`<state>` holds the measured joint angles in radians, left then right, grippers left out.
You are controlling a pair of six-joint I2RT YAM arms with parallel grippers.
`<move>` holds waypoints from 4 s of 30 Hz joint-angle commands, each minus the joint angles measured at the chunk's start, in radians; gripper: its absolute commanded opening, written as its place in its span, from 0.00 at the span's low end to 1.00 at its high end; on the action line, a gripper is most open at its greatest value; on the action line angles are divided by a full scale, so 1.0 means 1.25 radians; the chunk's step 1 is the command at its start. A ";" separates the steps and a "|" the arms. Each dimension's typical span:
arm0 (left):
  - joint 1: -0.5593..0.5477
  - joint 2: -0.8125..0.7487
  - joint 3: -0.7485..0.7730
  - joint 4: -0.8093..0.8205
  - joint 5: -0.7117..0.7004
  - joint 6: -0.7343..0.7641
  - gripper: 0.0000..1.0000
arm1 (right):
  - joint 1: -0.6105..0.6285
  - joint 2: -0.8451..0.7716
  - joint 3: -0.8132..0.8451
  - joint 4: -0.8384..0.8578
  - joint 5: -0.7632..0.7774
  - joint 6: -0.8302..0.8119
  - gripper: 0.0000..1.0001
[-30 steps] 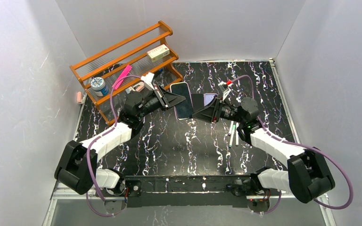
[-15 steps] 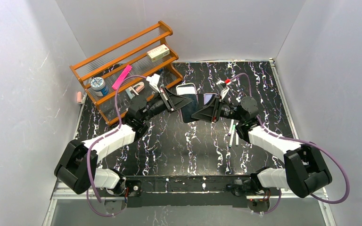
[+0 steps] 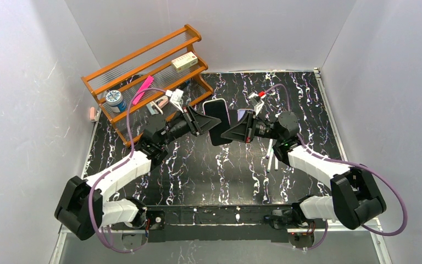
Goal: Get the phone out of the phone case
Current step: Remove the phone case from the phone.
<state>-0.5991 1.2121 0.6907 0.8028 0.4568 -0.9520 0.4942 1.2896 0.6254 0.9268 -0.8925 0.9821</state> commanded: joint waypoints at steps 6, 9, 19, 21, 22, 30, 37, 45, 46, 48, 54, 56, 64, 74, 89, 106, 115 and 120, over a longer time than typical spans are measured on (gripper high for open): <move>0.075 -0.122 -0.030 -0.119 -0.007 0.065 0.54 | -0.033 -0.046 0.051 0.051 0.060 -0.034 0.01; 0.076 -0.135 -0.036 -0.153 -0.002 0.093 0.56 | -0.035 -0.050 0.053 0.059 0.060 -0.025 0.01; 0.076 -0.157 -0.113 -0.210 0.009 0.111 0.58 | -0.037 -0.056 0.076 0.073 0.056 0.000 0.01; 0.074 -0.156 -0.120 -0.209 0.018 0.107 0.58 | -0.038 -0.055 0.079 0.077 0.055 0.004 0.01; 0.074 -0.156 -0.122 -0.207 0.024 0.106 0.58 | -0.037 -0.055 0.080 0.078 0.056 0.005 0.01; 0.040 -0.140 -0.115 -0.175 0.039 0.102 0.66 | -0.038 -0.043 0.078 0.103 0.052 0.024 0.01; 0.011 -0.121 -0.103 -0.159 0.030 0.103 0.67 | -0.037 -0.043 0.075 0.107 0.053 0.026 0.01; 0.008 -0.105 -0.086 -0.147 0.024 0.102 0.67 | -0.037 -0.047 0.067 0.111 0.049 0.030 0.01; 0.007 -0.102 -0.085 -0.145 0.020 0.103 0.67 | -0.037 -0.048 0.066 0.112 0.047 0.033 0.01; 0.007 -0.097 -0.081 -0.140 0.015 0.103 0.67 | -0.037 -0.051 0.064 0.114 0.045 0.034 0.01; 0.005 -0.087 -0.067 -0.114 0.038 0.091 0.67 | -0.037 -0.057 0.055 0.113 0.046 0.035 0.01; 0.001 -0.089 -0.065 -0.107 0.053 0.092 0.67 | -0.037 -0.057 0.053 0.113 0.049 0.034 0.01; -0.004 -0.098 -0.071 -0.098 0.078 0.101 0.67 | -0.038 -0.056 0.055 0.110 0.052 0.033 0.01; -0.004 -0.074 -0.072 -0.108 0.003 0.102 0.66 | -0.037 -0.071 0.049 0.109 0.038 0.041 0.01; -0.004 -0.045 -0.025 -0.053 0.019 0.061 0.65 | -0.038 -0.076 0.029 0.112 0.019 0.050 0.01; -0.004 -0.109 -0.060 -0.081 0.014 0.102 0.68 | -0.038 -0.119 0.025 -0.036 0.081 -0.052 0.01; -0.004 -0.074 -0.034 -0.080 0.009 0.104 0.68 | -0.038 -0.106 0.026 0.003 0.054 -0.021 0.01; -0.008 -0.031 0.001 -0.015 0.038 0.073 0.67 | -0.038 -0.081 0.018 0.045 0.023 0.017 0.01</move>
<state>-0.5983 1.1431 0.6140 0.6701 0.4759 -0.8356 0.4435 1.1736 0.6449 0.8726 -0.8276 0.9771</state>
